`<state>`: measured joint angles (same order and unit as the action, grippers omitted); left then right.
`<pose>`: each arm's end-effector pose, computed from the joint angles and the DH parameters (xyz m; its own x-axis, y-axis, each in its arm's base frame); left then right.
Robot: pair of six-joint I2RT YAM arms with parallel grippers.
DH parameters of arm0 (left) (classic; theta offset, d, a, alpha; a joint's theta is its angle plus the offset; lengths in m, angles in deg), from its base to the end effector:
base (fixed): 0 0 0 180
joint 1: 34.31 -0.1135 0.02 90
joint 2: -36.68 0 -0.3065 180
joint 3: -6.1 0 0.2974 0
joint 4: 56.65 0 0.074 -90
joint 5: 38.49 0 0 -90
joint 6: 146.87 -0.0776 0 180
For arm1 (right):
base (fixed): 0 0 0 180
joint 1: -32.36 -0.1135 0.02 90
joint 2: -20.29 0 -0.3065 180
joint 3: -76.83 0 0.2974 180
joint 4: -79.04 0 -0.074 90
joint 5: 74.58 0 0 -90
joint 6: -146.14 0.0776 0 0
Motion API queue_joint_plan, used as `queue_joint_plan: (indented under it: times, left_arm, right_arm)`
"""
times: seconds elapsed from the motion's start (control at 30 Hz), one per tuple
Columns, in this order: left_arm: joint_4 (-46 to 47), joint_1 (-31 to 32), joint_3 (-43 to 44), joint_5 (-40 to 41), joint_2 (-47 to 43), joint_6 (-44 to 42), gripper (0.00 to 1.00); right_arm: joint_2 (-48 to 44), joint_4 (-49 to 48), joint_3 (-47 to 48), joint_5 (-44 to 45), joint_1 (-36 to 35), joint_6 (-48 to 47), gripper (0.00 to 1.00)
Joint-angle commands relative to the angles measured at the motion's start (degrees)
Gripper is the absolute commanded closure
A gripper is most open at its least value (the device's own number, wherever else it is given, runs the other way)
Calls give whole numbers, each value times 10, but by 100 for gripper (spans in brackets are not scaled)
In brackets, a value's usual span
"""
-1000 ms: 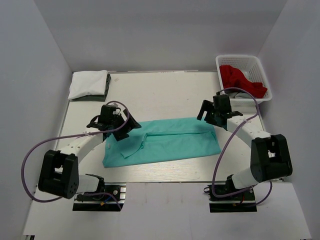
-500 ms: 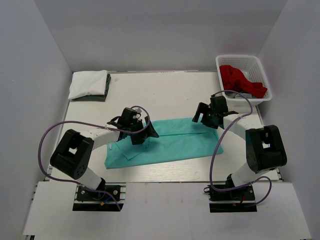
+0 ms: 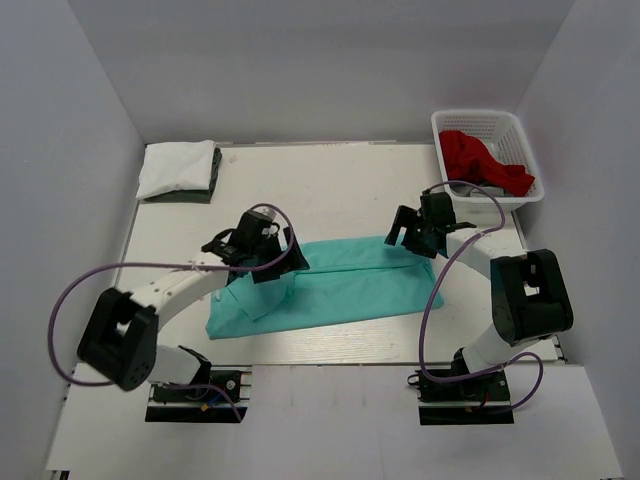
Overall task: Fold and stack the t-shirts
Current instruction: Fold the other side of the tshirt into a rectangle, then rotate the tshirt 90 degrees
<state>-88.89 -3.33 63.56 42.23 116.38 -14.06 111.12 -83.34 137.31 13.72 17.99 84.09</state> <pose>0.2747 -0.1795 0.1799 -0.9117 -0.2349 -0.3370 -0.0426 0.8701 -0.4911 0.3700 0.0972 0.1571 -0.7609 0.2887 -0.5811 0.1011 0.9374 0.3333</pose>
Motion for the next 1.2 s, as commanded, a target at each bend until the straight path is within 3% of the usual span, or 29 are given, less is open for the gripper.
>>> queue_joint_plan:
  times: [0.0,0.17,0.33,0.53,0.7,0.87,0.97,1.07,1.17]
  left_arm:
    - [-35,4,20,54,-82,-15,0]
    - [-125,4,15,117,-119,26,0]
    - [-161,-7,-61,149,-119,99,0]
    - [13,-14,-149,171,-101,142,0]
    - [54,-27,-124,222,-18,148,0]
    - [61,-61,-72,257,88,129,0]
    - [69,-87,4,257,178,103,0]
    - [75,-100,134,240,262,64,0]
    - [41,-106,325,200,405,26,0]
  right_arm:
    - [-14,-6,-1,12,0,-1,10]
    - [-14,-13,-3,14,0,-5,10]
    - [-8,-53,-23,-3,-3,-4,10]
    - [6,-76,-37,14,-4,29,10]
    - [-56,-109,-140,40,-13,70,10]
    - [-150,-93,-206,36,-29,103,10]
    - [-184,-31,-214,35,-44,102,10]
    - [-207,6,-236,26,-58,99,10]
    - [-224,22,-252,-27,-88,86,10]
